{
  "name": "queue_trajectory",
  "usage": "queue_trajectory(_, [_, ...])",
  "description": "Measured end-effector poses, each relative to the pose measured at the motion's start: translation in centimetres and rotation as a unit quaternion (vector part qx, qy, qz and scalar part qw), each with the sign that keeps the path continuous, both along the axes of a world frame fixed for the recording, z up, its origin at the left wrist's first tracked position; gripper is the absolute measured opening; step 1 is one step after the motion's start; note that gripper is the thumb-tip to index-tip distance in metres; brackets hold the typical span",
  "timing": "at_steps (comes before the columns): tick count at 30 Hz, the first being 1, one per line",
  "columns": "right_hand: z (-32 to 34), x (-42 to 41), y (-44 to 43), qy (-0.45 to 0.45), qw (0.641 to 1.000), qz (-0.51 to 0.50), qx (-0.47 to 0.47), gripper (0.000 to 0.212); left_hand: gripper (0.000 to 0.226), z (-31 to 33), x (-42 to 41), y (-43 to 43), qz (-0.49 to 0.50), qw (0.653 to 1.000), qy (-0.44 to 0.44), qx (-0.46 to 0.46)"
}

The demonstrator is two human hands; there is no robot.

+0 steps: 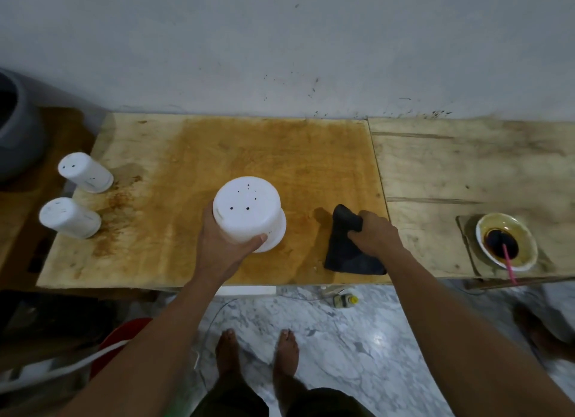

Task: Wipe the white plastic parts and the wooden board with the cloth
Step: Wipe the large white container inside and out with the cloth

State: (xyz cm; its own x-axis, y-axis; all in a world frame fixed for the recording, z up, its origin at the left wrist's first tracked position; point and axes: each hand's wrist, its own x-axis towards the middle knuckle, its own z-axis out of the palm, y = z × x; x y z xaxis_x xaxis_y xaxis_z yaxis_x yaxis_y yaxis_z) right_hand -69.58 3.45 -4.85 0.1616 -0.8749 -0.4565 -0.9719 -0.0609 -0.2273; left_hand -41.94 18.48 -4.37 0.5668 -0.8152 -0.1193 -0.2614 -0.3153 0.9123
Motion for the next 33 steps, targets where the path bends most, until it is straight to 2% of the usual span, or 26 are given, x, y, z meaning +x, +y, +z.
queue_trajectory(2, [0.9,-0.2,0.1,-0.030,0.999,-0.004,-0.009,0.022,0.118,1.1,0.0,0.3,0.004,1.000,0.010,-0.012])
queue_trajectory(5, [3.0,-0.1,0.6,-0.126,0.991,-0.042,-0.020,0.015,0.117,3.2,0.3,0.8,0.030,0.998,0.023,-0.040])
queue_trajectory(9, [8.1,1.4,1.8,-0.250,0.962,-0.066,-0.090,0.013,0.110,6.3,0.9,1.4,0.054,0.995,0.033,-0.081])
queue_trajectory(11, [11.4,3.0,2.6,-0.318,0.936,-0.061,-0.140,0.011,0.109,7.6,0.9,1.2,0.050,0.992,0.059,-0.097])
queue_trajectory(15, [17.7,7.7,5.1,-0.468,0.855,-0.036,-0.223,0.015,0.104,11.4,-0.8,-0.5,0.032,0.981,0.129,-0.143])
queue_trajectory(17, [19.9,10.1,6.2,-0.538,0.823,0.012,-0.183,0.012,0.098,13.1,-1.7,-1.4,0.030,0.976,0.153,-0.153])
queue_trajectory(19, [21.0,11.7,7.0,-0.593,0.792,0.053,-0.134,0.024,0.097,14.5,-2.2,-2.2,0.030,0.970,0.177,-0.164])
queue_trajectory(20, [21.2,12.1,7.5,-0.605,0.785,0.059,-0.119,0.025,0.096,14.9,-2.4,-2.2,0.029,0.967,0.190,-0.170])
queue_trajectory(22, [21.9,13.0,8.0,-0.594,0.786,0.072,-0.156,0.024,0.092,16.5,-2.0,-2.2,0.033,0.961,0.201,-0.189])
queue_trajectory(25, [22.2,13.7,8.3,-0.548,0.799,0.081,-0.236,0.041,0.090,18.3,-1.3,-1.9,0.029,0.955,0.217,-0.199])
queue_trajectory(28, [23.0,13.5,7.7,-0.548,0.794,0.048,-0.258,0.032,0.087,19.4,-0.5,-1.6,0.019,0.949,0.241,-0.200])
queue_trajectory(30, [23.6,13.5,7.7,-0.550,0.794,0.032,-0.256,0.033,0.082,20.1,0.1,-1.2,0.003,0.944,0.266,-0.194])
queue_trajectory(33, [24.9,14.7,9.4,-0.536,0.781,0.101,-0.305,0.044,0.075,21.9,1.0,-1.2,-0.026,0.941,0.278,-0.190])
